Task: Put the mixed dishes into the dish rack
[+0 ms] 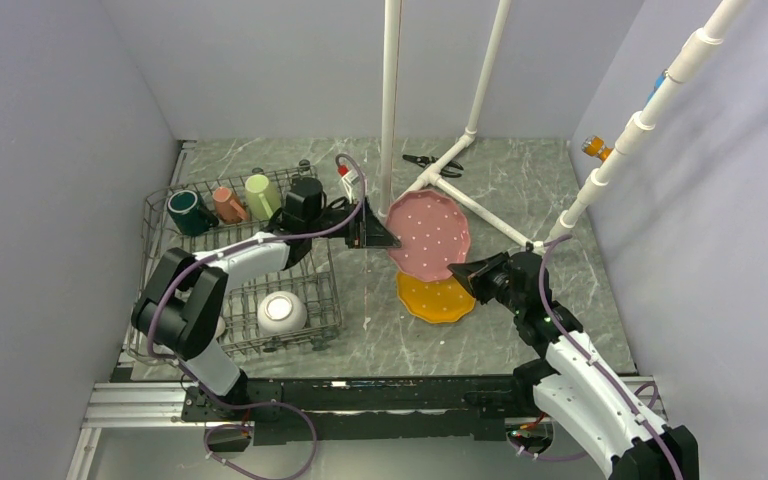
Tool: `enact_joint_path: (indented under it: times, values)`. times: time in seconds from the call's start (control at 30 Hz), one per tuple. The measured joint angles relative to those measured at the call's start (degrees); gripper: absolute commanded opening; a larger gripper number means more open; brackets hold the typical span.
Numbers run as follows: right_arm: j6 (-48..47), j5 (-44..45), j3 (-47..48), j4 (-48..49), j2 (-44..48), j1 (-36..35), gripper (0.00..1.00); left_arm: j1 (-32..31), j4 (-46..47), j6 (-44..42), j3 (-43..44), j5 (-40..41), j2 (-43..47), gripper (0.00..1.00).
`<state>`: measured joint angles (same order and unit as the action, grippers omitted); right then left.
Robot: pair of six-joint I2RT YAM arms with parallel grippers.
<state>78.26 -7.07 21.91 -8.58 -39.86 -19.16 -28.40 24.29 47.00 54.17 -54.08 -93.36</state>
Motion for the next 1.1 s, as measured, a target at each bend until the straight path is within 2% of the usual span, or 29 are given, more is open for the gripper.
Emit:
enact_joint_path:
  times: [0.27, 0.6, 0.67, 0.7, 0.73, 0.8, 0.93, 1.1]
  values:
    - [0.57, -0.61, 0.0, 1.16, -0.83, 0.0, 0.0, -0.13, 8.76, 4.42, -3.82, 2.51, 0.02, 0.71]
    - [1.18, -0.85, 0.0, 2.25, -1.86, 0.0, 0.0, -0.15, 11.08, 4.76, -4.35, 4.92, 0.22, 0.71]
    - [1.38, -0.9, 0.0, 2.4, -2.05, 0.0, 0.0, -0.15, 11.69, 4.79, -4.68, 5.64, 0.26, 0.62]
    - [1.46, -0.9, 0.0, 2.51, -2.16, 0.0, 0.0, -0.15, 11.93, 4.87, -4.94, 5.97, 0.35, 0.51]
    - [1.51, -0.9, 0.0, 2.62, -2.27, 0.0, 0.0, -0.15, 12.17, 4.9, -5.38, 6.36, 0.55, 0.33]
    - [1.51, -0.85, 0.0, 2.67, -2.49, -0.11, 0.0, -0.15, 13.05, 5.22, -6.12, 6.56, 0.94, 0.18]
    - [0.74, -0.5, 0.0, 3.06, -2.8, -0.81, 0.0, -0.2, 13.62, 5.86, -7.02, 7.91, 1.51, 0.0]
    - [-0.79, 0.61, 0.66, 2.93, -2.8, -1.51, 0.0, -0.09, 13.64, 5.7, -7.19, 8.48, 1.68, 0.0]
